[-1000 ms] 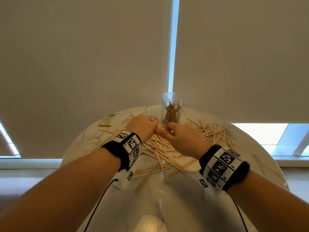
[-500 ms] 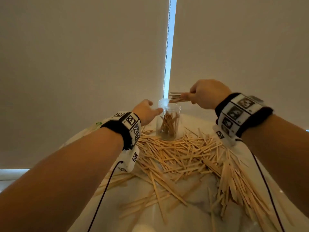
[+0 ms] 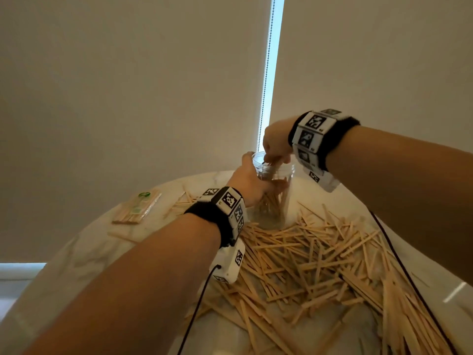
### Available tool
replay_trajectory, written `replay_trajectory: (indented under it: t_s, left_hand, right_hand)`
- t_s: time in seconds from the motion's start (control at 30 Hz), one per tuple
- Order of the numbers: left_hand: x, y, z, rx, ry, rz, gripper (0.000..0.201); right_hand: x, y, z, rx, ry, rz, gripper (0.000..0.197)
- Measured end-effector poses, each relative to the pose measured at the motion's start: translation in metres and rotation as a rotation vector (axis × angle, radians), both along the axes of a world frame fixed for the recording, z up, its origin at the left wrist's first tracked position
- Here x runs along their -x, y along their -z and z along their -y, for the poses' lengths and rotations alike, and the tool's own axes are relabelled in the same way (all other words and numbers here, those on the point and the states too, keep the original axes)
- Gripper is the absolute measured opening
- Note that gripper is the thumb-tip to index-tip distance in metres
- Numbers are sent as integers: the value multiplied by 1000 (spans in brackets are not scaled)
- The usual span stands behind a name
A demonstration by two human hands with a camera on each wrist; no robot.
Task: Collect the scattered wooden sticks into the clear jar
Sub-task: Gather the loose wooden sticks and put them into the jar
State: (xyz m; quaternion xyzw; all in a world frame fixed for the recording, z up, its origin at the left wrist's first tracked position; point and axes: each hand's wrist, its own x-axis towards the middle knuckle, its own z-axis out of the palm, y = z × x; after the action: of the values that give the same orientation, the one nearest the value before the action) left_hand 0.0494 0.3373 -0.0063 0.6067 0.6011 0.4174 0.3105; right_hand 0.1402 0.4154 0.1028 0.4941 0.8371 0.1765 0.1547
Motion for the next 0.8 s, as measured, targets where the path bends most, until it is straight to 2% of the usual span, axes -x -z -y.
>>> replay_trajectory:
  t_s: [0.07, 0.17, 0.3, 0.43, 0.57, 0.63, 0.77, 0.8]
  left_hand:
    - [2, 1, 1, -3, 26, 19, 106]
    - [0, 3, 2, -19, 39, 47, 107]
    - [-2, 6, 1, -33, 25, 74, 108]
    - [-2, 9, 0, -22, 24, 93, 116]
    - [-3, 12, -2, -36, 11, 104, 115]
    - [-3, 14, -3, -42, 14, 115, 113]
    - [-2, 15, -3, -36, 11, 101, 111]
    - [-2, 14, -2, -34, 16, 97, 111]
  right_hand:
    - [0, -9, 3, 94, 31, -69, 31]
    - [-7, -17, 1, 134, 60, -16, 27]
    - [-4, -20, 1, 15, -2, -7, 19]
    - [9, -10, 9, 49, -52, 19, 21]
    - [11, 16, 2, -105, -1, 172, 27]
    - [10, 14, 8, -66, -28, 84, 20]
    - [5, 8, 6, 113, 33, -110, 31]
    - [5, 10, 5, 125, 46, -88, 32]
